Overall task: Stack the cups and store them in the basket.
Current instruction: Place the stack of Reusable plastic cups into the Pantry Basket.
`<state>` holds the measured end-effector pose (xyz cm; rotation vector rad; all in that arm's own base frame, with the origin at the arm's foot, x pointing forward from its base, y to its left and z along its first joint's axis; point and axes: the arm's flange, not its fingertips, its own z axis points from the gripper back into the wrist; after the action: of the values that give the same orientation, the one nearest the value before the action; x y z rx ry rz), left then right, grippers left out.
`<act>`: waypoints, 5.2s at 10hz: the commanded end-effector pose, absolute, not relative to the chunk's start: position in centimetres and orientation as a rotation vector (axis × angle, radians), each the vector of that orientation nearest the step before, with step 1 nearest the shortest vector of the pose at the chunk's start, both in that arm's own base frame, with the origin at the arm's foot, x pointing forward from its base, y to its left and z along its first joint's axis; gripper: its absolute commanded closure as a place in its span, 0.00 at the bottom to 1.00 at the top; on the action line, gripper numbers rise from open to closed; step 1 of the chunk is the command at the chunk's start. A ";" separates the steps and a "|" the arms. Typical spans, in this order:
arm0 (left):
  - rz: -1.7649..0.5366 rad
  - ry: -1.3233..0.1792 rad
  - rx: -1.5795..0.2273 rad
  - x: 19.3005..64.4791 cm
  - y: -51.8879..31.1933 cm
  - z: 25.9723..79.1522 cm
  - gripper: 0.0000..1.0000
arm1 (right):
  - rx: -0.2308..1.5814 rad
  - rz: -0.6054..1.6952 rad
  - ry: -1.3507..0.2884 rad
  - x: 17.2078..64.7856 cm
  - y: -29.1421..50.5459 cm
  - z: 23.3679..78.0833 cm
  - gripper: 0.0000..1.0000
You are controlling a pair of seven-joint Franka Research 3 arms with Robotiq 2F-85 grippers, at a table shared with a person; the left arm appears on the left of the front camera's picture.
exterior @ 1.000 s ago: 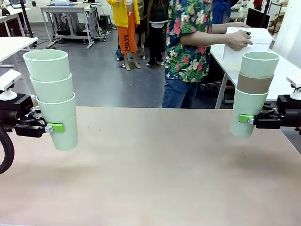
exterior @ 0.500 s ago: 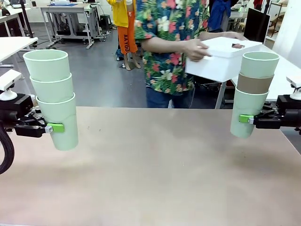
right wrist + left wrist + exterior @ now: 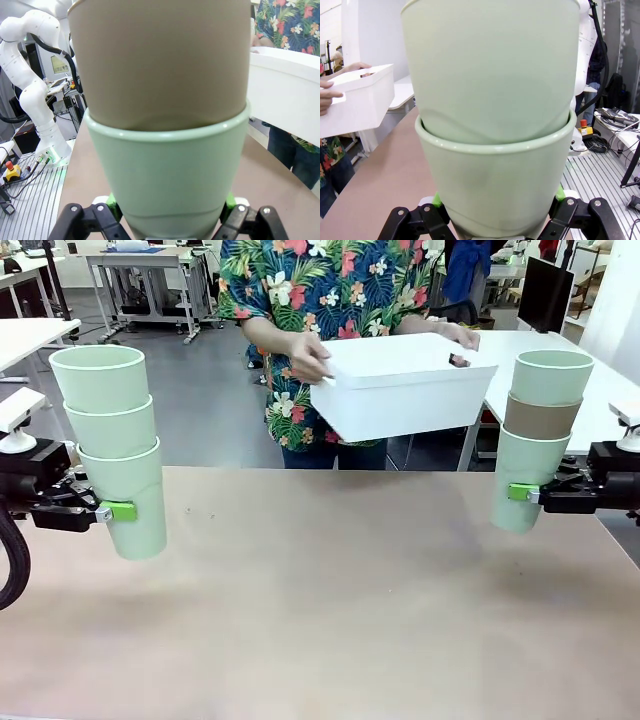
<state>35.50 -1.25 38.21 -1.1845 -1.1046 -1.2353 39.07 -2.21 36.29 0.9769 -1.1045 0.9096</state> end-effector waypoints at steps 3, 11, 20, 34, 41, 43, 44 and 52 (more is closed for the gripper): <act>-1.233 -1.099 -1.190 35.4 -1.4 38.7 0.14 | 0.972 0.914 -1.113 39.1 -2.2 36.6 0.15; -1.233 -1.099 -1.190 35.4 -1.4 38.7 0.14 | 0.972 0.914 -1.113 39.1 -2.2 36.6 0.15; -1.233 -1.099 -1.190 35.4 -1.4 38.7 0.14 | 0.972 0.914 -1.113 39.1 -2.2 36.6 0.15; -1.233 -1.099 -1.190 35.4 -1.4 38.7 0.14 | 0.972 0.914 -1.113 39.1 -2.2 36.6 0.15; -1.233 -1.099 -1.190 35.4 -1.4 38.7 0.14 | 0.972 0.914 -1.113 39.1 -2.2 36.6 0.15; -1.233 -1.099 -1.190 35.4 -1.4 38.7 0.14 | 0.972 0.914 -1.113 39.1 -2.2 36.6 0.15; -1.233 -1.099 -1.190 35.4 -1.4 38.7 0.14 | 0.972 0.914 -1.113 39.1 -2.2 36.6 0.15; -1.199 -0.970 -1.038 37.1 -2.1 51.3 0.14 | 0.972 0.914 -1.113 39.1 -2.2 36.6 0.15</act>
<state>37.24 -0.30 49.11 -1.0730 -1.0242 -1.1745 39.08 -2.19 36.26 0.9774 -1.1038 0.9095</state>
